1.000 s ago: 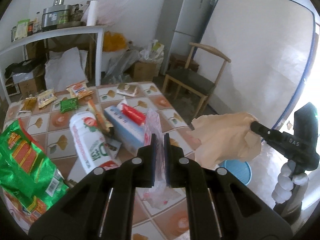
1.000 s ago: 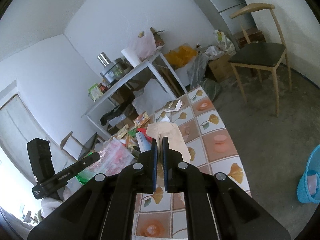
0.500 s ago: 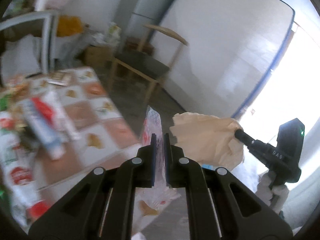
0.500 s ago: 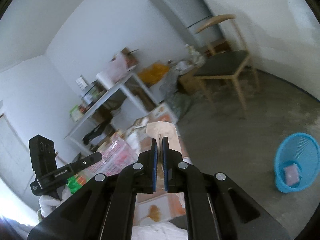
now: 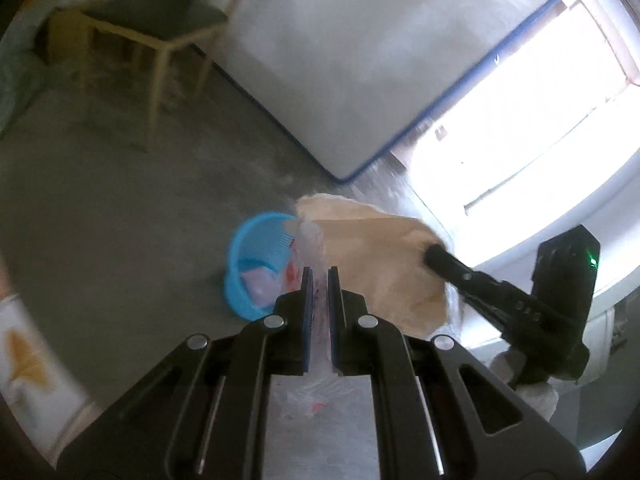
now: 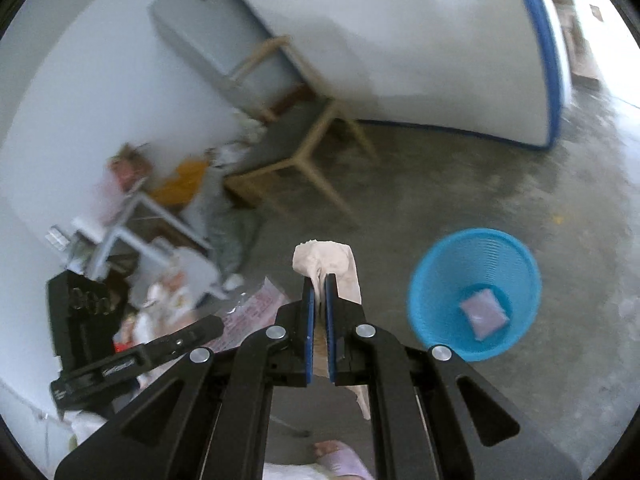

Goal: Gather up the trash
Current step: 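Carry both items to the blue wastebasket and open both tools to drop them, then return both tools to the table toward the tissue box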

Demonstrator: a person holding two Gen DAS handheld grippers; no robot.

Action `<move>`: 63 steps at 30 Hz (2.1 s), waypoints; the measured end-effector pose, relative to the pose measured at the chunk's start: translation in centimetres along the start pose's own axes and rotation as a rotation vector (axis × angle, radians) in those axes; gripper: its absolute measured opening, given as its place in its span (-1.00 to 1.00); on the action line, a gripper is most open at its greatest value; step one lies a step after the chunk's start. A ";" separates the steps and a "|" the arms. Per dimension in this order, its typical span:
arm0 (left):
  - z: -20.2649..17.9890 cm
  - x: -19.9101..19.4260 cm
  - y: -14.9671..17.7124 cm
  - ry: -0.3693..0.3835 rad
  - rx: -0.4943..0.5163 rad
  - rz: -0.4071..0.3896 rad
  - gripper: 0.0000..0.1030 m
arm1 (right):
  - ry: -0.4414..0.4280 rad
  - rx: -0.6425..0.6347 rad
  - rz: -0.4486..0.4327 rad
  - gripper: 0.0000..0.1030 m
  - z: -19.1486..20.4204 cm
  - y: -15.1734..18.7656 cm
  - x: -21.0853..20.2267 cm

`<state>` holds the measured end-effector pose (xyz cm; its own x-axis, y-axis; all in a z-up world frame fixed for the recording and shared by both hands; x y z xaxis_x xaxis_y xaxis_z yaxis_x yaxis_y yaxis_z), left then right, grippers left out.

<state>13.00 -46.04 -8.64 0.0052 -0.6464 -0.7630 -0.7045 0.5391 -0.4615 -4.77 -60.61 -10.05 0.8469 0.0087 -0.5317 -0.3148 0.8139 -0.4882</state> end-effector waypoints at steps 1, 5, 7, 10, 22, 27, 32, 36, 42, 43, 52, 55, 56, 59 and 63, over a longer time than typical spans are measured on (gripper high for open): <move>-0.5 1.7 -0.4 0.015 -0.009 0.021 -0.89 | 0.021 0.012 -0.001 -0.89 -1.0 -0.3 0.4; -1.7 6.9 -1.9 0.036 -0.023 0.058 -0.89 | 0.101 0.057 -0.015 -0.88 -5.1 -2.1 2.1; -1.9 9.0 -2.5 0.034 -0.029 0.054 -0.29 | 0.151 0.067 -0.027 -0.83 -7.1 -3.0 3.1; -1.5 10.3 -2.7 -0.016 -0.082 0.033 0.02 | 0.240 0.091 -0.005 -0.23 -9.8 -3.4 4.8; -3.0 4.4 -0.4 -0.022 0.019 -0.088 0.16 | 0.260 0.018 -0.049 -0.10 -9.7 -0.1 2.5; -2.7 0.1 1.5 -0.024 0.032 -0.140 0.26 | 0.265 -0.107 -0.099 0.19 -5.8 1.5 -0.8; -1.5 -5.8 4.1 -0.067 0.041 -0.210 0.32 | 0.313 -0.278 -0.217 0.81 -0.2 2.5 -4.7; 0.1 -10.6 5.7 -0.126 0.030 -0.287 0.35 | 0.323 -0.391 -0.331 0.87 4.6 2.8 -7.0; 3.1 -16.7 8.3 -0.255 -0.001 -0.384 0.43 | 0.229 -0.474 -0.361 0.87 10.5 4.0 -7.7; 3.8 -17.9 8.9 -0.272 -0.017 -0.400 0.43 | 0.208 -0.490 -0.352 0.87 11.5 4.3 -7.6; 9.4 -26.9 12.3 -0.380 -0.160 -0.544 0.46 | 0.026 -0.602 -0.308 0.87 19.9 7.8 -6.6; 12.5 -28.5 12.5 -0.404 -0.215 -0.563 0.46 | -0.040 -0.598 -0.253 0.87 22.3 8.8 -5.4; 13.5 -28.9 13.1 -0.410 -0.233 -0.568 0.46 | -0.065 -0.596 -0.231 0.87 23.1 9.0 -4.9; 15.9 -29.8 13.7 -0.422 -0.282 -0.584 0.46 | -0.140 -0.601 -0.166 0.87 25.5 10.0 -3.5; 19.8 -31.3 14.1 -0.425 -0.361 -0.605 0.46 | -0.220 -0.615 -0.081 0.87 28.7 11.5 -1.1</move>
<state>16.94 -7.46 -0.22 0.6744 -0.4708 -0.5688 -0.6783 -0.0907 -0.7292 2.95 -34.65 4.78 0.9256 0.1331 -0.3544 -0.3786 0.3368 -0.8621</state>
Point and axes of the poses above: each gripper's, at about its wrist camera, not at the fingertips, and x roughly the way its jaws point, z to its left, y to its underside, the point moved 2 cm from there along x, roughly the way its jaws point, and after that the axes turned 9 degrees about -y, right-handed, at the moved point
